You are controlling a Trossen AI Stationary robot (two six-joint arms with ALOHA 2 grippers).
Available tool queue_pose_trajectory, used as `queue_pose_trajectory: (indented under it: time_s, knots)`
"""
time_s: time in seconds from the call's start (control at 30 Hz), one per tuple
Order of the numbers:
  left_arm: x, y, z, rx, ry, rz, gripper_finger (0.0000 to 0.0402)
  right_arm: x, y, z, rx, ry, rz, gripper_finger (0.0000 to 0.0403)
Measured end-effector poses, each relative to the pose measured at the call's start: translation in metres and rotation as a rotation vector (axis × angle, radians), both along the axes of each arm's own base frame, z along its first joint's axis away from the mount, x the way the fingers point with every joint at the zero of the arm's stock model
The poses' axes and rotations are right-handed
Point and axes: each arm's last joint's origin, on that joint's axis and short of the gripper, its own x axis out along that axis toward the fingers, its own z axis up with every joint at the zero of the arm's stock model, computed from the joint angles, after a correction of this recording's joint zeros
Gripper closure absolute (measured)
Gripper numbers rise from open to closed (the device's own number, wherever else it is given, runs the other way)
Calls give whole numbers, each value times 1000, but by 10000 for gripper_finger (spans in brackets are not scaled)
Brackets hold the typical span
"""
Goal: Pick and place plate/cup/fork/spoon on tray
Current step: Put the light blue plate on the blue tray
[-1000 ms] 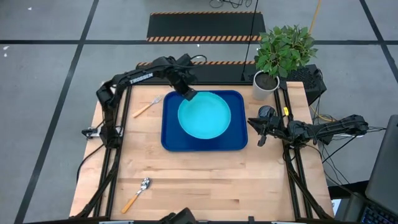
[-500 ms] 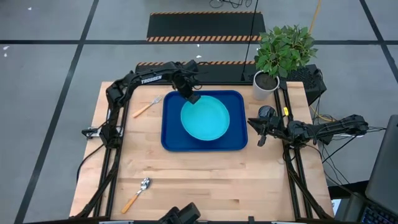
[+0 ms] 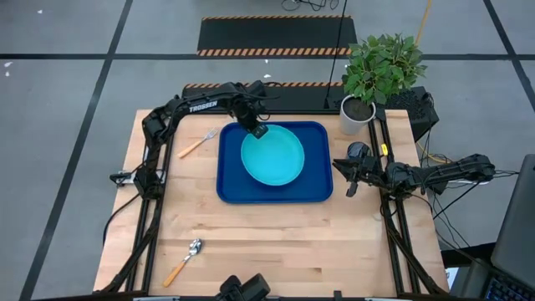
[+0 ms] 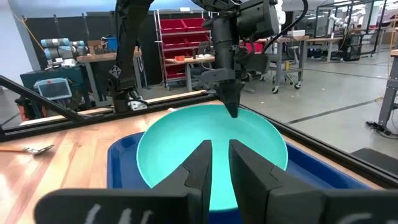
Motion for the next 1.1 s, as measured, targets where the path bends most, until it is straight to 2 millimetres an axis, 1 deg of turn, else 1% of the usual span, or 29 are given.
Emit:
queue_pose_trajectory:
  time_s: [0.07, 0.2, 0.3, 0.57, 0.97, 1.1]
  knots:
    - [-1, -1, -4, 3, 17, 6, 396, 0, 0, 0, 0, -1, 0, 353]
    - [-6, -4, -18, -6, 66, 9, 396, 0, 0, 0, 0, 0, 1, 353]
    - [-7, -5, -25, -13, 58, 12, 396, 0, 0, 0, 0, 0, 1, 353]
    - [-2, -7, -26, 1, 20, 25, 396, 0, 0, 0, -7, 2, 0, 353]
    - [3, -11, -26, 29, 33, 50, 396, 0, 0, 1, -4, -6, 1, 353]
    - [7, -13, -32, 33, 46, 58, 396, 0, 0, 1, -2, -6, 1, 353]
